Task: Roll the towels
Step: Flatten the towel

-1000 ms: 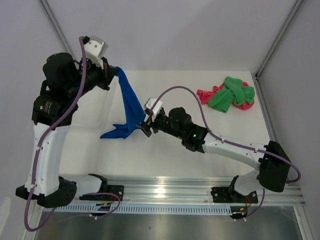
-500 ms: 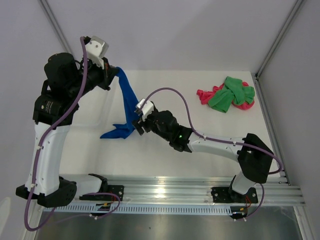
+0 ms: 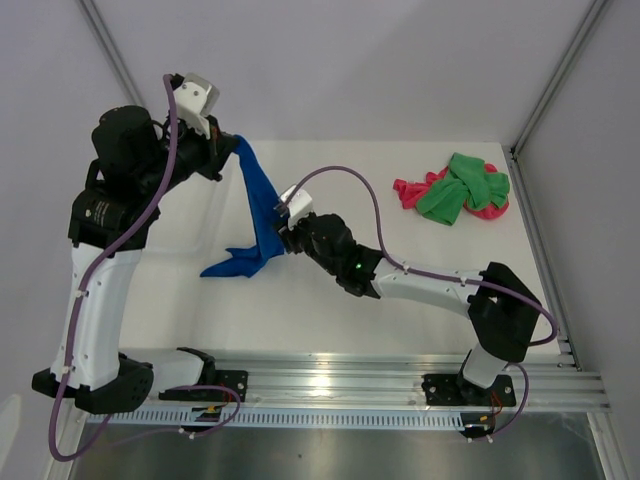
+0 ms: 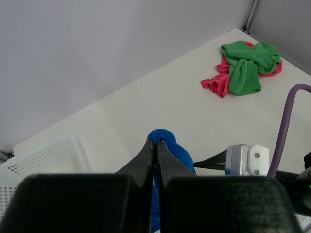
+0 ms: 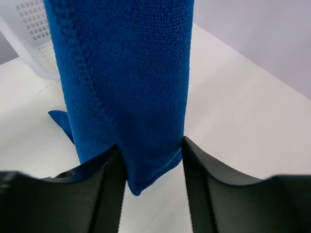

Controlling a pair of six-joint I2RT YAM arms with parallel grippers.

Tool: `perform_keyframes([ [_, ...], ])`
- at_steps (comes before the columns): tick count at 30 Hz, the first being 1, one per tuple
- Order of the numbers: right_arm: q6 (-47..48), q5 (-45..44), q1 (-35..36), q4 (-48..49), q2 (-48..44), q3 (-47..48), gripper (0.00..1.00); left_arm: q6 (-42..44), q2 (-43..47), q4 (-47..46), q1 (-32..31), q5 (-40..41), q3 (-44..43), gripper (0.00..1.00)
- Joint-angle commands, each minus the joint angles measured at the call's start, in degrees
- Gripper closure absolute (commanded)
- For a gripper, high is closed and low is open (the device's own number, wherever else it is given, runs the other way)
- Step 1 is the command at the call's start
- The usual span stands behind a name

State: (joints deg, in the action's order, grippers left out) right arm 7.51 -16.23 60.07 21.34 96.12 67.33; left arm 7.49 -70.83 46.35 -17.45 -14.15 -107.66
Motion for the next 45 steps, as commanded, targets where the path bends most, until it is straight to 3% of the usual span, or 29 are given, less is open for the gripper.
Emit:
perform_keyframes([
  [1, -0.13, -0.39, -0.13, 2.21, 0.74, 3.24, 0.52, -0.98, 0.78, -2.75, -0.56, -0.61, -0.10, 1.00],
  [4, -0.13, -0.29, -0.31, 1.60, 0.57, 3.42, 0.73, -0.90, 0.87, -2.49, -0.56, -0.53, 0.07, 0.99],
  [5, -0.21, -0.64, -0.57, 1.42, 0.04, 3.33, 0.89, -0.81, 0.95, -2.58, -0.65, -0.44, -0.01, 0.99],
  [6, -0.47, -0.99, -0.66, 0.81, -0.49, 3.07, 0.97, -0.55, 1.04, -2.49, -0.57, -0.09, 0.16, 0.99],
  [7, -0.65, -1.35, -0.92, 0.54, -1.01, 2.81, 1.00, -0.46, 1.13, -2.40, -0.56, 0.18, 0.17, 0.99],
  [15, 0.92, -1.53, -8.56, -10.69, -12.95, 8.07, 1.00, 2.36, 1.75, -1.52, -0.56, 3.07, -3.51, 0.99],
  [24, 13.40, 1.55, -10.06, -33.46, -18.33, 30.21, 1.00, 4.90, 1.39, 2.52, -0.56, 6.15, -14.85, 0.99],
  [30, 19.03, 1.03, -7.26, -42.07, -20.35, 41.03, 1.00, 5.08, 4.38, 4.72, -0.57, 4.40, -15.13, 0.99],
  [40, 25.36, -3.63, -6.28, -43.67, -22.82, 44.20, 1.00, 5.87, 3.60, 5.25, -0.57, 5.45, -19.17, 0.99],
  [45, 24.84, -1.44, -12.76, -43.23, -19.84, 45.87, 1.00, 6.84, -0.26, 3.05, -0.56, 7.47, -19.08, 0.99],
])
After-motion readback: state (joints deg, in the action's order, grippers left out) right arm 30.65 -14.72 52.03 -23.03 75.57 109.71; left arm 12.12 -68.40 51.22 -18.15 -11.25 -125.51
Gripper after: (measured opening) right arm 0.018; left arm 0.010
